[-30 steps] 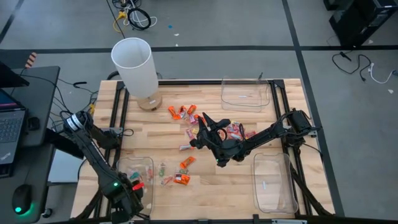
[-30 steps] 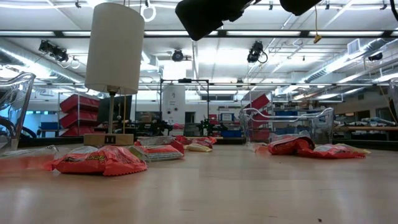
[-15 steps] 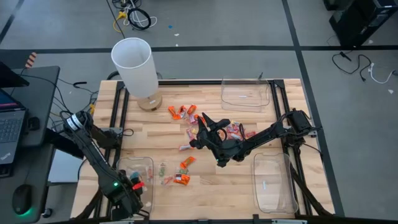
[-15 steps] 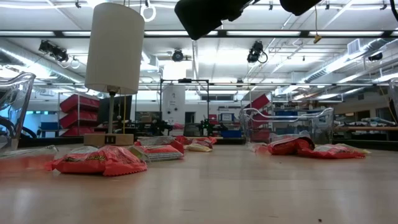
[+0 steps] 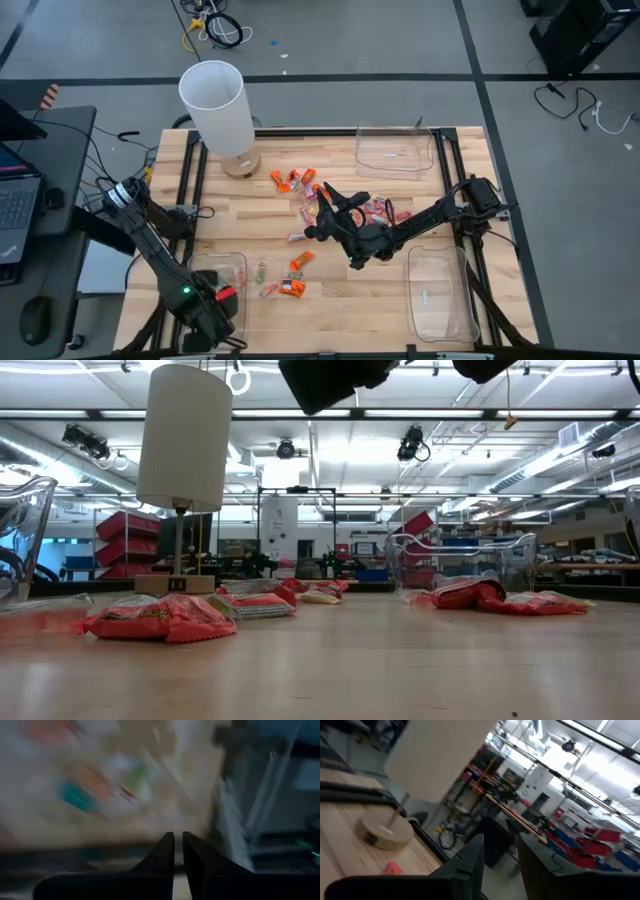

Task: Sort candy
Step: Put the green gummy into the bottom left transparent bin

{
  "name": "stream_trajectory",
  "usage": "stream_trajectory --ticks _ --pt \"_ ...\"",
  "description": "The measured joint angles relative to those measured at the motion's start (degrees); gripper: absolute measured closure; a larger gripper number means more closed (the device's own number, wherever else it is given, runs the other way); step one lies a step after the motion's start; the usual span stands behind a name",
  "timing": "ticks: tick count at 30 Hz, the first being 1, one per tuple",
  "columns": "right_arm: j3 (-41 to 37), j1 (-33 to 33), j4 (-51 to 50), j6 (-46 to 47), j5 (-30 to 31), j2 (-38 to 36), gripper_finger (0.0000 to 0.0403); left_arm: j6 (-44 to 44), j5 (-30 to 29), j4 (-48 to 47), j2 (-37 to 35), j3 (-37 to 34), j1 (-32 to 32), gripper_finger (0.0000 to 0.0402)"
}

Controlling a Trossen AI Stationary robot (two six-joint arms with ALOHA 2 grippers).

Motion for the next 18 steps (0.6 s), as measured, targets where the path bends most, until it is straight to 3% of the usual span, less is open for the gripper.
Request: stream_trajectory --ticks 4,9,18 --pt "0.40 0.59 0.07 1.83 -2.89 -0.02 0.0302 7.79 -13.41 -7.88 -0.02 5.83 1.74 0.0360" --pt "1.50 1.34 -0.81 7.61 -10.86 -0.08 0.0309 19.47 -32.43 -13.82 -0.11 10.58 3.45 0.0360" --pt "3.09 1.33 -5.64 17.47 -20.98 -0.07 0.0312 34.39 -46.11 -14.27 -2.99 10.99 10.40 0.0360"
